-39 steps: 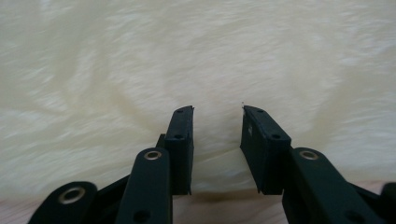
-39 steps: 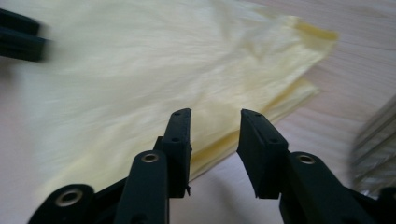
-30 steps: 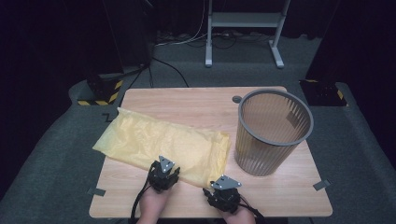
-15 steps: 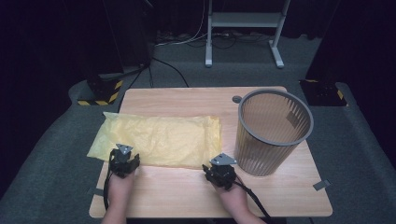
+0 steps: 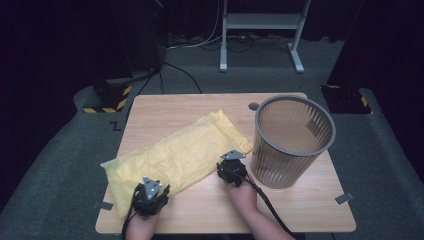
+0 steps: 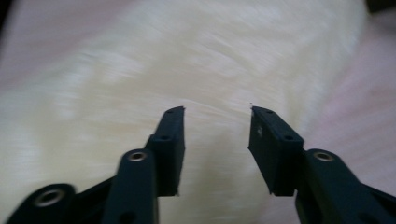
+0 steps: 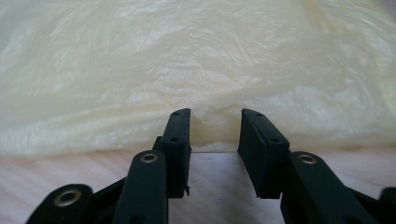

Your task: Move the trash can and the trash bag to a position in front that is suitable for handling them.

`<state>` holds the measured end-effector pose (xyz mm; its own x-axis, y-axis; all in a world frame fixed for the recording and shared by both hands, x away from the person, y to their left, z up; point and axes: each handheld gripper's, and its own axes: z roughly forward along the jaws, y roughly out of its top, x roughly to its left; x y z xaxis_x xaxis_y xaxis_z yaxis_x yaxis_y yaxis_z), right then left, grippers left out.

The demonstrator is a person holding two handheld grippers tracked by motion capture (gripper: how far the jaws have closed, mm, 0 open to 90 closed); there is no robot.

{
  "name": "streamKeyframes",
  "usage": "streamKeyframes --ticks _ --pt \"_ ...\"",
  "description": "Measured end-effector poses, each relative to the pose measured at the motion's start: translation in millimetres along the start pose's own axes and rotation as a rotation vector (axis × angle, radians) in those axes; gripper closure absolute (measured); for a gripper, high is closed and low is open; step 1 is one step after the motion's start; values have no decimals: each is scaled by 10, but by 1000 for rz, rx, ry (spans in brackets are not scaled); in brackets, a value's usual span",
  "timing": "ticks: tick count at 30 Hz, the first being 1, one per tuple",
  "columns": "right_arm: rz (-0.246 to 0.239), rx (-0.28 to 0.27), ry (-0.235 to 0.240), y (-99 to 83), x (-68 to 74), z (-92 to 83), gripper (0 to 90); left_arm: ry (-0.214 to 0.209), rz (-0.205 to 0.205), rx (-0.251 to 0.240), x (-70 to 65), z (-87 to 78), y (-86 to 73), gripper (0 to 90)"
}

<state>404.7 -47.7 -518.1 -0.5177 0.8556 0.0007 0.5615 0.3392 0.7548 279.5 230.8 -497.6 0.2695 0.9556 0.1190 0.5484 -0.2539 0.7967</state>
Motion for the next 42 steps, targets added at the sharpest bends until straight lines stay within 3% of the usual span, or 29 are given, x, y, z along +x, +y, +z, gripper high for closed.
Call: streamKeyframes --ticks 2,4,6,8,10,13,14,15,16,18,21,22,24,26,30,33,38,40,42 --pt "-3 -29 18 -2 21 -79 629 117 -59 -52 233 -203 -54 498" --pt "-68 -72 87 -63 177 -305 612 180 -150 -33 517 -298 -207 509" --pt "-69 -80 111 -93 228 -361 610 175 -230 32 721 -303 -378 553" --pt "-81 -81 154 -151 324 -445 611 157 -246 87 765 -260 -477 635" --pt "-109 -79 178 -201 419 -504 610 102 -250 110 716 -194 -508 688" --pt "-127 -81 198 -246 502 -572 610 44 -175 121 508 -92 -457 743" --pt "-131 -78 201 -256 512 -586 607 14 -168 124 425 -63 -414 742" --pt "-138 -75 194 -276 495 -598 604 -49 -124 118 196 -4 -334 739" --pt "-138 -75 194 -276 495 -598 604 -49 -124 118 196 -4 -334 733" --pt "-127 -68 186 -288 431 -598 600 -128 -73 118 -85 59 -233 719" --pt "-108 -55 159 -311 271 -593 595 -291 -11 117 -535 133 -95 661" --pt "-108 -55 159 -311 271 -593 595 -323 18 115 -669 151 -56 661" --pt "-95 -40 143 -353 169 -569 585 -335 75 103 -844 164 10 554" --pt "-85 -31 140 -365 143 -557 581 -314 94 83 -876 156 55 511" --pt "-63 17 137 -404 113 -393 585 -287 36 41 -723 102 98 467" --pt "-91 -2 112 -410 138 -373 613 -263 -1 11 -555 32 137 451" --pt "-93 11 75 -440 13 -431 630 -149 -24 -36 -198 24 274 425" --pt "-90 19 60 -465 -73 -474 626 -94 -26 -48 -22 94 338 438" --pt "-90 32 46 -486 -111 -519 622 -71 -59 -34 166 222 373 447"
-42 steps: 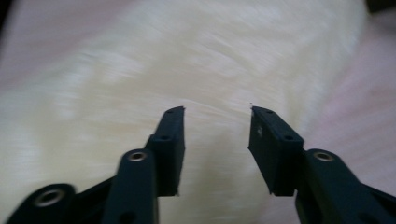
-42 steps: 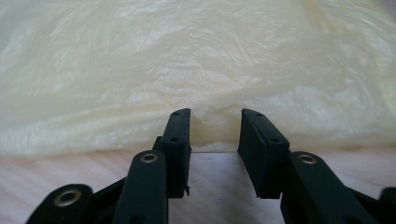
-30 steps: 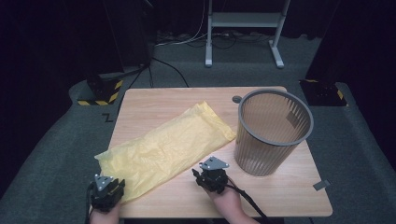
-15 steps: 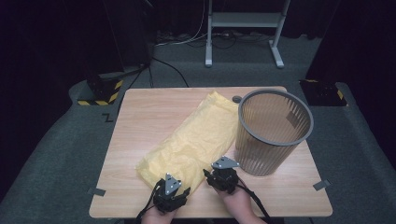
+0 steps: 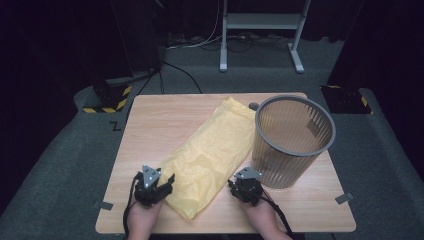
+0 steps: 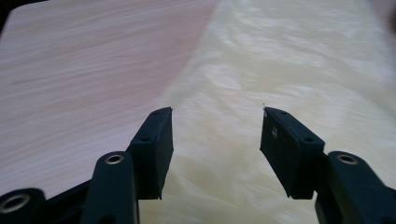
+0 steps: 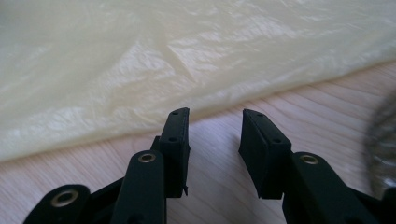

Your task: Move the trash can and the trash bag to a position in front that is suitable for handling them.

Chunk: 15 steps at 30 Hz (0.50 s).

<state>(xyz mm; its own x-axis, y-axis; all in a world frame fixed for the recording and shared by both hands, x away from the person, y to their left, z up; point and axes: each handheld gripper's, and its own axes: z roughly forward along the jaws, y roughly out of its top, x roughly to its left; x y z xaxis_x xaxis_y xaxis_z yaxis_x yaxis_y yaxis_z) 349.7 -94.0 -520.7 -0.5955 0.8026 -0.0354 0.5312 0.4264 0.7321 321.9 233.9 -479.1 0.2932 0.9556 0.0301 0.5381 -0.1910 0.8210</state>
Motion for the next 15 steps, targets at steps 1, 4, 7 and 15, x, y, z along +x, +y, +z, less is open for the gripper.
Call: streamKeyframes --ticks 1,4,7,15 --pt "-3 2 -5 -13 -9 -20 617 16 -13 12 74 78 -3 474" --pt "6 -12 -7 -56 -21 -87 603 11 -71 78 235 283 -93 518" --pt "38 -20 17 -63 -45 -120 599 9 -52 112 228 346 -200 561" --pt "13 9 10 211 51 220 603 36 -35 138 250 146 -440 616"
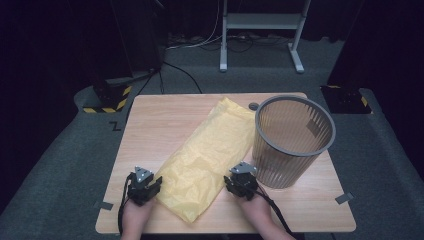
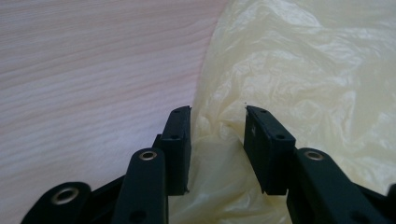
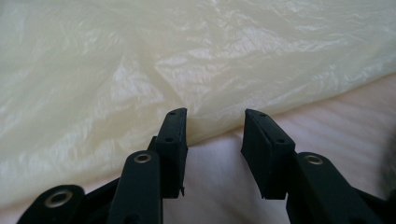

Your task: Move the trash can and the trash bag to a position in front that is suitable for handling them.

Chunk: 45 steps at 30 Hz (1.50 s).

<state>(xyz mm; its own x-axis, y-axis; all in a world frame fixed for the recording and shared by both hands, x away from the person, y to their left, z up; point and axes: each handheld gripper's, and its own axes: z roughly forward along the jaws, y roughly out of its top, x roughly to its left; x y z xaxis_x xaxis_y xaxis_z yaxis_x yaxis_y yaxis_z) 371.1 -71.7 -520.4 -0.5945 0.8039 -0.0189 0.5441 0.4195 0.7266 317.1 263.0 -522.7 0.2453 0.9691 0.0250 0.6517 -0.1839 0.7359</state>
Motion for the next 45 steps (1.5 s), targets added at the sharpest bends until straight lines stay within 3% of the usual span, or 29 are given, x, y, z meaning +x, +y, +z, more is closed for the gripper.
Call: streamKeyframes --ticks 1,5,9,12,15,18,22,25,27,29,31,36,39,41,43,45 --pt "0 0 0 0 0 0 603 0 0 0 0 0 0 615" --pt "-10 -8 4 349 125 380 617 33 -9 4 91 -210 -196 611" --pt "-31 4 7 563 210 586 624 32 -13 14 114 -317 -284 603" --pt "-56 3 -12 674 271 614 619 33 -9 24 102 -397 -329 578" --pt "-61 -31 -1 660 287 470 604 56 -20 -29 98 -517 -295 501" --pt "-99 -63 3 581 308 299 592 70 -26 -100 51 -649 -188 480" --pt "-114 -93 26 414 310 77 569 31 -11 -132 -180 -658 14 449" --pt "-109 -120 44 260 278 -131 554 -3 23 -118 -442 -517 120 451" --pt "-107 -137 45 61 222 -359 546 -44 19 -78 -556 -352 111 479" --pt "-103 -138 47 -9 194 -431 537 -38 26 -14 -607 -174 36 482" --pt "-97 -142 36 -141 141 -569 525 -29 35 9 -588 -83 -47 488" --pt "-68 -157 -2 -414 -51 -894 518 -7 -21 13 -354 -108 -83 501" --pt "-24 -162 -53 -609 -231 -1096 519 13 -23 22 -243 -142 -104 500" --pt "-4 -163 -67 -656 -277 -1131 519 26 -24 28 -200 -161 -108 495" --pt "29 -156 -90 -742 -371 -1194 522 30 -20 9 -186 -204 -96 474" --pt "40 -148 -122 -820 -457 -1254 550 24 -27 -40 -199 -265 -51 455"
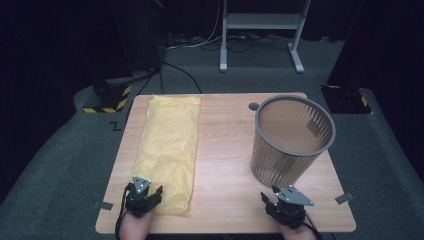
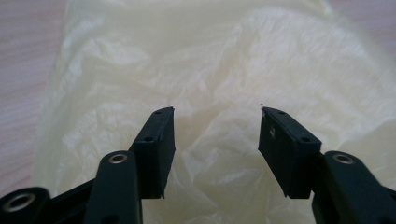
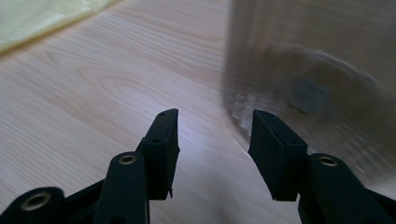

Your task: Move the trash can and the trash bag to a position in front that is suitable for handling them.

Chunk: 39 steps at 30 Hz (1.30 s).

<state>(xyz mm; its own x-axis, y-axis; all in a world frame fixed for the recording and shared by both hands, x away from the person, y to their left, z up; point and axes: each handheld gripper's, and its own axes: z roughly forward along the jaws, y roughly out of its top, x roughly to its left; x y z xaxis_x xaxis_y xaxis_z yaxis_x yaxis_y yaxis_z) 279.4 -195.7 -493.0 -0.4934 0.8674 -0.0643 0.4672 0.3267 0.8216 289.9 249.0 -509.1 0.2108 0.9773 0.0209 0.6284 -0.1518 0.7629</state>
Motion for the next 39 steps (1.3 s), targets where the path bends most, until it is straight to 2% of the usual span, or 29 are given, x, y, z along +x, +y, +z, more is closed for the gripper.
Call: streamKeyframes --ticks 1,4,7,9,12,13,15,17,18,19,25,27,28,29,30,31,35,37,38,39 --pt "15 12 -47 -59 -92 -44 649 -1 8 -28 -19 -31 33 431" --pt "55 28 -71 -104 -198 -61 690 -22 25 -108 -90 -92 140 391" --pt "97 33 -105 -158 -332 -79 722 -87 37 -141 -116 -80 218 318" --pt "122 35 -118 -188 -418 -88 729 -106 46 -125 -126 -23 248 277" --pt "141 33 -162 -217 -533 -114 725 -119 61 -109 -155 54 278 234" --pt "151 27 -199 -221 -617 -130 713 -120 69 -97 -162 70 291 229" --pt "161 25 -218 -218 -663 -133 705 -130 73 -69 -177 104 316 230" --pt "174 9 -260 -211 -763 -118 679 -125 78 -64 -182 113 326 222" --pt "196 0 -296 -199 -874 -85 675 -122 78 -72 -182 118 330 212" --pt "196 0 -296 -199 -874 -85 675 -122 78 -72 -182 118 330 210" --pt "231 -10 -328 -94 -1116 113 671 -139 71 -79 -170 139 426 190" --pt "234 -6 -340 -40 -1191 181 679 -147 73 -81 -209 154 473 190" --pt "245 -4 -330 1 -1256 229 699 -161 81 -77 -266 167 514 189" --pt "245 -4 -330 1 -1256 229 699 -161 81 -77 -266 167 514 185" --pt "229 -2 -325 19 -1283 245 726 -169 85 -82 -299 163 533 185" --pt "213 3 -310 45 -1292 273 734 -177 88 -92 -338 157 552 184" --pt "207 -6 -287 80 -1243 309 737 -197 114 -122 -432 141 614 190" --pt "179 -19 -263 116 -1193 329 743 -200 125 -120 -452 142 630 196" --pt "161 -34 -235 159 -1116 356 743 -203 120 -123 -461 149 634 192" --pt "161 -34 -235 159 -1116 356 743 -208 120 -124 -464 154 641 192"
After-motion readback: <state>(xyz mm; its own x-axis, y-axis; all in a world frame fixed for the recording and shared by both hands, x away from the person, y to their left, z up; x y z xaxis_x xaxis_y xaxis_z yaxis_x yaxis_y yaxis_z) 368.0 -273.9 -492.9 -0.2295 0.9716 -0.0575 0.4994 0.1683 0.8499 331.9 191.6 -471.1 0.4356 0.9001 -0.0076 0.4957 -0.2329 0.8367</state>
